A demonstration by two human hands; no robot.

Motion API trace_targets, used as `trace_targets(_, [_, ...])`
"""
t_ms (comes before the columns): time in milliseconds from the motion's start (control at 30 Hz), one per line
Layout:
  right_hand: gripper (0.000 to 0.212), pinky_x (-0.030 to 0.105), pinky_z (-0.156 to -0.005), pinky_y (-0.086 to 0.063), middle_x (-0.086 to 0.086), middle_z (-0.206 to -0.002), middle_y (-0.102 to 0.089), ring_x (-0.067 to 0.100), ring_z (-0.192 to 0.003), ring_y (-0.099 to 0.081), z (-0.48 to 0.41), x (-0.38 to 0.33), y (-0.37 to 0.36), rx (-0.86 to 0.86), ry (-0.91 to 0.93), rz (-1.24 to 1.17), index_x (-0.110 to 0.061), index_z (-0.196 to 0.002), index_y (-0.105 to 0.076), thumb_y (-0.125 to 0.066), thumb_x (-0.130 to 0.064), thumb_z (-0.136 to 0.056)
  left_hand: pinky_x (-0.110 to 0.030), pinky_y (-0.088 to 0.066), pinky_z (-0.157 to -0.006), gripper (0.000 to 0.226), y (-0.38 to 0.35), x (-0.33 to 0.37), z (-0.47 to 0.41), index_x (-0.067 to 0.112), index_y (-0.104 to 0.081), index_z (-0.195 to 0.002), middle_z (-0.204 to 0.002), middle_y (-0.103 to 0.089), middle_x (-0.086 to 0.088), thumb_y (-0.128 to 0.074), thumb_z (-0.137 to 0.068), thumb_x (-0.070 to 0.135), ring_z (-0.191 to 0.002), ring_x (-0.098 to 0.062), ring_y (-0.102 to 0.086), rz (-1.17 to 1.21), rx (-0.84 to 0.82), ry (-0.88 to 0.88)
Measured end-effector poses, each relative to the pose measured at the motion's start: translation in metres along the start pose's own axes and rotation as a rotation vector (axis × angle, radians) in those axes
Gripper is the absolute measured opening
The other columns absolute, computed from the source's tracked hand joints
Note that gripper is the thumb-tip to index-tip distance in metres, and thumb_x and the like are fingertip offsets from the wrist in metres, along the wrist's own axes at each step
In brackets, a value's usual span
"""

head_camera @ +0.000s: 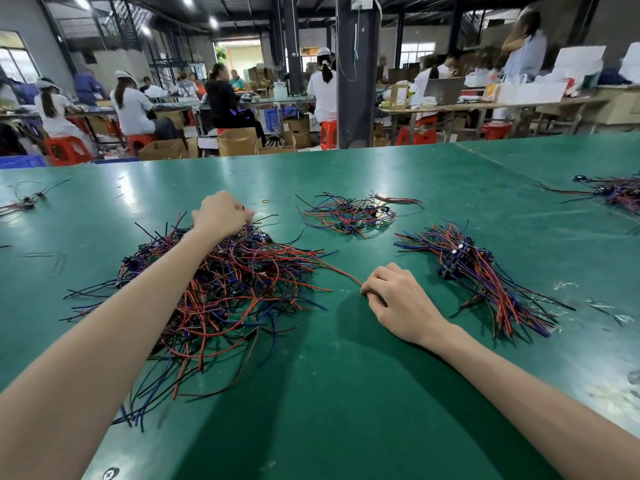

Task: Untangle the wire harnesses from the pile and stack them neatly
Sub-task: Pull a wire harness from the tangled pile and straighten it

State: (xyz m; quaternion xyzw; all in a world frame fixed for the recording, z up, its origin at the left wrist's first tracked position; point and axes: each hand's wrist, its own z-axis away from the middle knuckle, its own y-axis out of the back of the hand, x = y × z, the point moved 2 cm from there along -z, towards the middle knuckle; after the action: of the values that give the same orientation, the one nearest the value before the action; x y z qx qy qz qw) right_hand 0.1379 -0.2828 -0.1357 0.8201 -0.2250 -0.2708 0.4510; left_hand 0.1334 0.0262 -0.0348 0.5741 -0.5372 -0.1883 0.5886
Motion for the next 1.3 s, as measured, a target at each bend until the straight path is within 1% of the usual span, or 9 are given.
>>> trace_targets(67, [0.018, 0.029, -0.083, -0.032, 0.000, -0.097, -0.062, 0.020, -0.096, -0.048, 0.000, 0.001, 0.001, 0.000, -0.002, 0.001, -0.011, -0.096, -0.069, -0.051, -0.011, -0.092, -0.028, -0.043, -0.057, 0.032, 0.011, 0.006, -0.003, 0.004, -0.068, -0.076, -0.078, -0.065, -0.012, -0.054, -0.096, 0.025, -0.055, -0.018, -0.049, 0.217, 0.080, -0.025])
trace_targets(200, [0.018, 0.029, -0.083, -0.032, 0.000, -0.098, -0.062, 0.020, -0.096, -0.048, 0.001, 0.001, 0.000, -0.009, -0.006, 0.000, -0.012, -0.096, -0.069, -0.051, -0.012, -0.092, -0.022, -0.050, -0.048, 0.031, 0.026, 0.016, 0.000, 0.012, -0.051, -0.075, -0.076, -0.068, -0.011, -0.041, -0.101, 0.024, -0.046, -0.012, -0.061, 0.586, 0.131, -0.050])
trace_targets(300, [0.018, 0.032, -0.085, -0.035, 0.001, -0.097, -0.063, 0.021, -0.096, -0.049, 0.001, -0.001, 0.000, -0.012, -0.002, -0.011, -0.011, -0.096, -0.069, -0.051, -0.011, -0.091, -0.025, -0.052, -0.043, 0.028, 0.032, 0.022, 0.008, 0.011, -0.048, -0.081, -0.072, -0.068, -0.014, -0.038, -0.103, 0.025, -0.045, -0.020, -0.065, 0.748, 0.077, -0.040])
trace_targets(567, [0.021, 0.034, -0.087, -0.037, 0.001, -0.103, -0.063, 0.023, -0.100, -0.052, 0.000, -0.004, 0.003, 0.030, 0.016, -0.033, -0.012, -0.108, -0.066, -0.053, -0.012, -0.092, -0.028, -0.056, -0.050, 0.026, 0.026, 0.047, 0.041, 0.007, -0.044, -0.087, -0.068, -0.071, -0.012, -0.031, -0.104, 0.023, -0.060, -0.025, -0.070, 1.242, -0.165, 0.031])
trace_targets(733, [0.035, 0.030, -0.096, -0.036, -0.004, -0.117, -0.056, 0.008, -0.105, -0.052, 0.005, -0.024, 0.021, 0.146, 0.001, -0.366, -0.015, -0.123, -0.053, -0.043, -0.033, -0.096, -0.033, -0.058, -0.057, 0.025, 0.011, 0.072, 0.078, 0.009, -0.047, -0.088, -0.077, -0.073, -0.011, -0.034, -0.103, 0.023, -0.067, -0.026, -0.071, 1.426, -0.280, 0.010])
trace_targets(800, [0.033, 0.025, -0.095, -0.036, -0.006, -0.114, -0.060, 0.006, -0.106, -0.053, 0.006, -0.035, 0.025, 0.117, -0.014, -0.546, -0.017, -0.118, -0.058, -0.042, -0.036, -0.095, -0.034, -0.059, -0.057, 0.024, 0.000, 0.080, 0.091, 0.008, -0.049, -0.089, -0.077, -0.073, -0.011, -0.035, -0.103, 0.023, -0.065, -0.025, -0.071, 1.464, -0.296, -0.011])
trace_targets(933, [0.006, 0.019, -0.087, -0.041, -0.003, -0.094, -0.067, 0.007, -0.094, -0.058, 0.006, -0.051, 0.028, 0.005, -0.062, -0.745, -0.020, -0.095, -0.067, -0.066, -0.020, -0.089, -0.032, -0.058, -0.057, 0.024, -0.024, 0.087, 0.107, 0.007, -0.054, -0.090, -0.072, -0.071, -0.009, -0.039, -0.102, 0.021, -0.060, -0.022, -0.069, 1.566, -0.253, -0.005])
trace_targets(1100, [0.027, 0.017, -0.091, -0.039, 0.004, -0.102, -0.055, 0.010, -0.094, -0.053, 0.010, -0.056, 0.020, -0.102, -0.055, -0.653, -0.012, -0.105, -0.066, -0.072, -0.025, -0.082, -0.034, -0.059, -0.060, 0.025, -0.051, 0.084, 0.115, 0.005, -0.055, -0.092, -0.074, -0.071, -0.011, -0.037, -0.102, 0.020, -0.066, -0.022, -0.070, 1.798, -0.222, 0.092])
trace_targets(1300, [0.030, 0.027, -0.088, -0.042, -0.003, -0.094, -0.067, 0.016, -0.097, -0.054, 0.009, -0.060, 0.007, -0.179, -0.062, -0.508, -0.011, -0.106, -0.064, -0.073, -0.027, -0.082, -0.044, -0.059, -0.064, 0.027, -0.067, 0.086, 0.120, 0.004, -0.054, -0.092, -0.074, -0.071, -0.011, -0.034, -0.102, 0.019, -0.071, -0.022, -0.072, 2.035, -0.347, 0.202])
